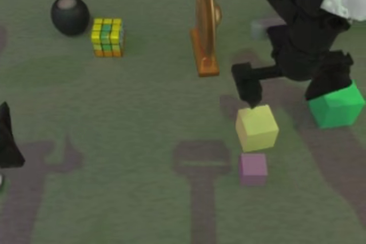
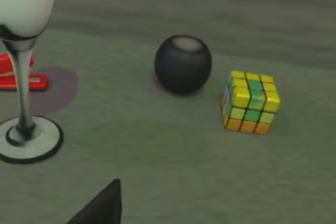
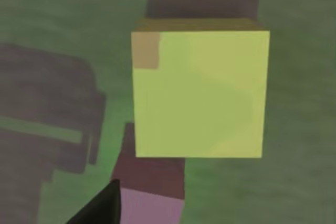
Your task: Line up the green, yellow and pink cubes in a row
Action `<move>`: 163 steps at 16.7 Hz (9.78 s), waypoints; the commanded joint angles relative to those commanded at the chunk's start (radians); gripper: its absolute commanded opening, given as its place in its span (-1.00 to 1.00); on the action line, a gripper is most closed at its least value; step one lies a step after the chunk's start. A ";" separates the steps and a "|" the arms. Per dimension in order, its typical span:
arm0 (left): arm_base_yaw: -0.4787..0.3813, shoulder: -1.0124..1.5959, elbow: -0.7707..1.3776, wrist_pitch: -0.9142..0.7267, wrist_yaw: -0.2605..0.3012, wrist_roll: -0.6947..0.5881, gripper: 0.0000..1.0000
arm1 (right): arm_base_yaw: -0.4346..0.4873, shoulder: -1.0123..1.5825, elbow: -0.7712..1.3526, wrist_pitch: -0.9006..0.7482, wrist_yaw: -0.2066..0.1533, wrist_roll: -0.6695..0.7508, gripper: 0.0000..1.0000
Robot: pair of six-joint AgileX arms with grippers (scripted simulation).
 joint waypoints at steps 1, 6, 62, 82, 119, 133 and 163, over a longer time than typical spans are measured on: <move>0.020 -0.068 -0.063 0.047 0.003 0.038 1.00 | 0.013 0.055 0.050 -0.028 0.001 0.008 1.00; 0.076 -0.263 -0.244 0.192 0.013 0.158 1.00 | 0.051 0.205 0.193 -0.106 0.006 0.030 1.00; 0.078 -0.271 -0.252 0.198 0.014 0.163 1.00 | 0.066 0.217 0.160 -0.049 0.012 0.047 -1.00; 0.078 -0.271 -0.252 0.198 0.014 0.163 1.00 | 0.282 0.229 0.126 -0.004 0.017 0.474 -1.00; 0.078 -0.271 -0.252 0.198 0.014 0.163 1.00 | 0.294 0.214 0.171 -0.074 0.018 0.477 1.00; 0.078 -0.271 -0.252 0.198 0.014 0.163 1.00 | 0.063 0.210 0.220 -0.126 0.014 0.191 1.00; 0.078 -0.271 -0.252 0.198 0.014 0.163 1.00 | -0.320 0.317 0.024 0.172 0.007 -0.301 0.70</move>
